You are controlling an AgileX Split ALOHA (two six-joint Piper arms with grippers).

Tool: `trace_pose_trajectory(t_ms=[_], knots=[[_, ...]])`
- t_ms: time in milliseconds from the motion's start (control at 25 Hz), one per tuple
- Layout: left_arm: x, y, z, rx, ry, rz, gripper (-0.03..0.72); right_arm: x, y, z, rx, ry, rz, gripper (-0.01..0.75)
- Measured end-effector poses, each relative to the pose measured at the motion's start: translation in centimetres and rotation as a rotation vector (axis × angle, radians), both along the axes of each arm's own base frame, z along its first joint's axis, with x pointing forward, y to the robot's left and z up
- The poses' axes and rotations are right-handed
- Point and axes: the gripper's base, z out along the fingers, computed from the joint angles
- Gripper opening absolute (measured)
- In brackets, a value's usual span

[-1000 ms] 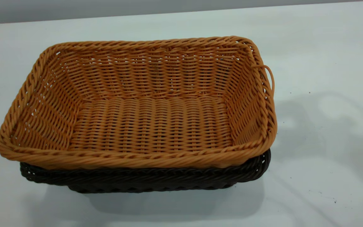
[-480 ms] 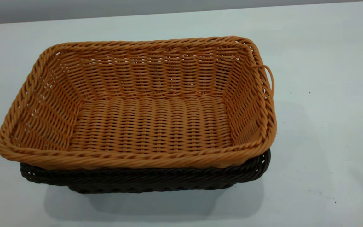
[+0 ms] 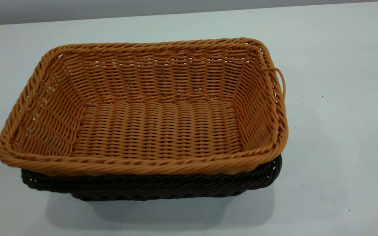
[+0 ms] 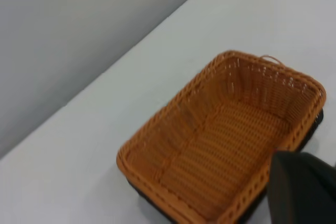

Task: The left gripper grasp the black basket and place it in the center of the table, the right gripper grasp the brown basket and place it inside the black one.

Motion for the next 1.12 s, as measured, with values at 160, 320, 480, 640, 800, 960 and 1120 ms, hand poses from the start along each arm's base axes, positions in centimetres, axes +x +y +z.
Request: trace_pose_trajectory(t_ms=[160,320,480,640,800,960,1120], knots=[[-1.6,0.0,-0.6,0.026,-0.004,0.053,0.0,-3.8,-1.1,-0.3,-0.035,-0.124,-0.051,0.007],[-3.6,-0.9,-0.9,0.016,-0.072,0.108,-0.001,-6.6,-1.1,-0.9,-0.1,-0.214,-0.121,0.006],[-5.2,-1.8,-1.1,-0.057,-0.136,0.237,-0.001,-7.4,-1.0,-2.8,-0.099,-0.198,-0.237,0.005],[-5.8,-2.4,-1.4,-0.13,-0.123,0.364,-0.001,-7.1,-0.5,-6.1,-0.095,-0.136,-0.295,0.005],[-5.7,-2.4,-1.4,-0.151,-0.108,0.385,-0.001,-6.2,-0.2,-10.3,-0.102,-0.055,-0.341,0.005],[-5.4,-2.4,-1.7,-0.163,-0.08,0.383,-0.001,-4.9,0.0,-13.8,-0.095,-0.08,-0.386,0.005],[-4.5,-2.2,-2.8,-0.156,-0.027,0.374,-0.001,-2.7,-0.1,-17.6,-0.097,0.01,-0.389,0.005]])
